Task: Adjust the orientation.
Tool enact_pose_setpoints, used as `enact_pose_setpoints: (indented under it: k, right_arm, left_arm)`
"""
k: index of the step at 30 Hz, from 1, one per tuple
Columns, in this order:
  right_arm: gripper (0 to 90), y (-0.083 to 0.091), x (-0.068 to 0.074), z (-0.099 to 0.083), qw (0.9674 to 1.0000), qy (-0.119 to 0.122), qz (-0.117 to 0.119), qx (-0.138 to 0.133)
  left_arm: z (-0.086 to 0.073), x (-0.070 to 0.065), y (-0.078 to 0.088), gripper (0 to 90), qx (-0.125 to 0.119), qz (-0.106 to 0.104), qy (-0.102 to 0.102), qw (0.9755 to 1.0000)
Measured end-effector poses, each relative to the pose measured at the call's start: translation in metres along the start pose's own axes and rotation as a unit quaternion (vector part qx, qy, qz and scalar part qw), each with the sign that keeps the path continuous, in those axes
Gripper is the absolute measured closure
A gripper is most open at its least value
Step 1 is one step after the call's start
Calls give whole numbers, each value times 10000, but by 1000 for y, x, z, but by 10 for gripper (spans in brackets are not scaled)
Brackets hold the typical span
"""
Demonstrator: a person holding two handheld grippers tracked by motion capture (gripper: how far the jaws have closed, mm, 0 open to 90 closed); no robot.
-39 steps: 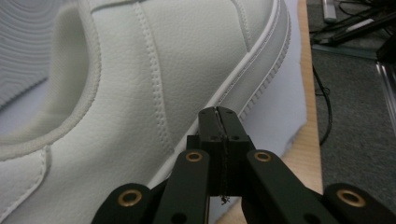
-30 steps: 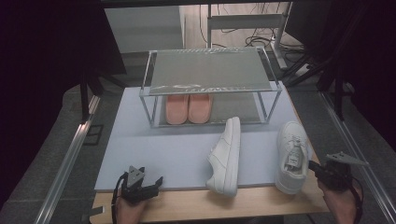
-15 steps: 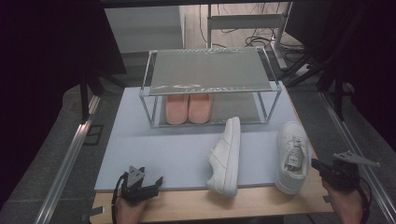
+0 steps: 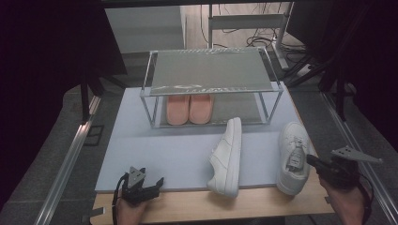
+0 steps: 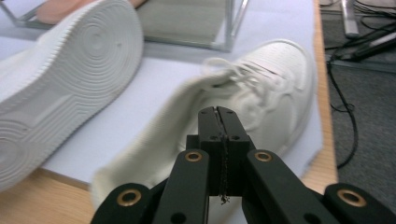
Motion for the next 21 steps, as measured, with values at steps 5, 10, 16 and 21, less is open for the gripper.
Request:
enact_pose_setpoints:
  k: [5,10,16,21]
  right_arm:
    - [899,-5,15,4,9998,152,134,27]
    - [898,-12,29,9,9993,260,273,42]
    - [899,-19,49,13,9980,441,450,101]
    - [899,-28,62,14,9968,556,551,157]
  left_arm:
    - [0,0,0,171,-3,-1,3,10000]
    - [0,0,0,171,-4,-1,4,10000]
    - [0,0,0,171,-3,-1,2,10000]
    - [0,0,0,171,-1,1,0,10000]
Point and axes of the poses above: each handheld gripper's, and its own axes: y roughly backward along the jaws, z roughly out of its top, x roughly to its left, the point moved 9 cm from there along -y, roughly forward along the jaws, and after that the axes turned 11 degrees about x, right-handed, at the moved point
